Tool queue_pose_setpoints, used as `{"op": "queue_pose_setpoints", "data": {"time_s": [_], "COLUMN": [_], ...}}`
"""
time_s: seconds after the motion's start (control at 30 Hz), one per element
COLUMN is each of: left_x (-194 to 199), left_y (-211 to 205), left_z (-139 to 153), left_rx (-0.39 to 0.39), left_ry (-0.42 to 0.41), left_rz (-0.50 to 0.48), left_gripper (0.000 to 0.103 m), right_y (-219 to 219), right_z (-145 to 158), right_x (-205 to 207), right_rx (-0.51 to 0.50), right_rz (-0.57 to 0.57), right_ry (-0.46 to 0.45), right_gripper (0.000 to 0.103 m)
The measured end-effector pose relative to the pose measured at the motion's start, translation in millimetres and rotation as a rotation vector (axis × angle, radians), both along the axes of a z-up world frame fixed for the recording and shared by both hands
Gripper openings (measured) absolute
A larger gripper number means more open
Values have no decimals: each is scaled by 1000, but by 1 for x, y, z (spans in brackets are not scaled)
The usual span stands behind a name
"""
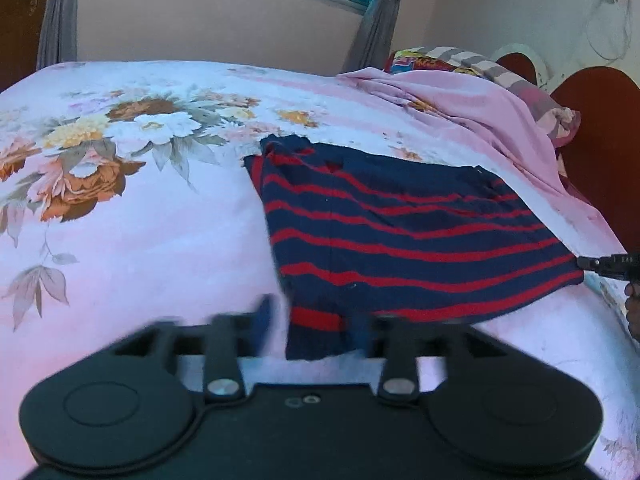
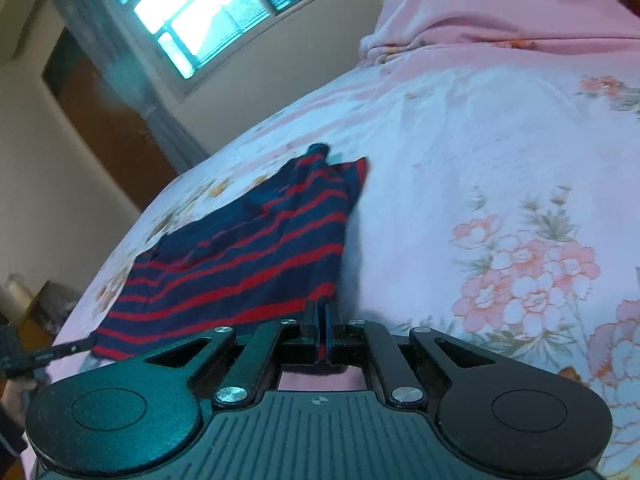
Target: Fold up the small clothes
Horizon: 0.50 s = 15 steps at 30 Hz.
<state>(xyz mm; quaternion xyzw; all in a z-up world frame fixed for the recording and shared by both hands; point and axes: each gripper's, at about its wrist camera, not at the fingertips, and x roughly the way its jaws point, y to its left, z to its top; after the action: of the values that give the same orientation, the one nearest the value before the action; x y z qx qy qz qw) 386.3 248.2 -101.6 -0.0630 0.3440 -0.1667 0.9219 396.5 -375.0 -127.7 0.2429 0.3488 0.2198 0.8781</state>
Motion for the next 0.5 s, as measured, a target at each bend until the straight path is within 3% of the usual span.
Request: {"op": "queue_pose_setpoints", "data": {"time_s": [0.1, 0.17, 0.23, 0.3, 0.37, 0.43, 0.5], "left_x": [4, 8, 12, 12, 10, 3, -1], "left_y": [-6, -10, -16, -11, -2, 8, 12], "left_z": [-4, -11, -19, -18, -13, 2, 20], "left_rx": [-19, -15, 20, -12, -13, 36, 46], "left_ry": [13, 30, 52, 62, 58, -1, -104], "left_rz": [-10, -2, 8, 10, 28, 142, 197], "left_gripper": [61, 49, 23, 17, 26, 66, 68], "right_y": [2, 8, 14, 13, 11, 8, 11], "right_z": [-3, -5, -9, -11, -8, 2, 17], "right_x": [3, 7, 9, 8, 7, 5, 8], "right_rx": [-14, -37, -103, -128, -153, -192, -244], "right_rz": [10, 12, 17, -17, 5, -40, -69], "right_ry": [9, 10, 21, 33, 35, -4, -98], "right_gripper": [3, 3, 1, 1, 1, 4, 5]}}
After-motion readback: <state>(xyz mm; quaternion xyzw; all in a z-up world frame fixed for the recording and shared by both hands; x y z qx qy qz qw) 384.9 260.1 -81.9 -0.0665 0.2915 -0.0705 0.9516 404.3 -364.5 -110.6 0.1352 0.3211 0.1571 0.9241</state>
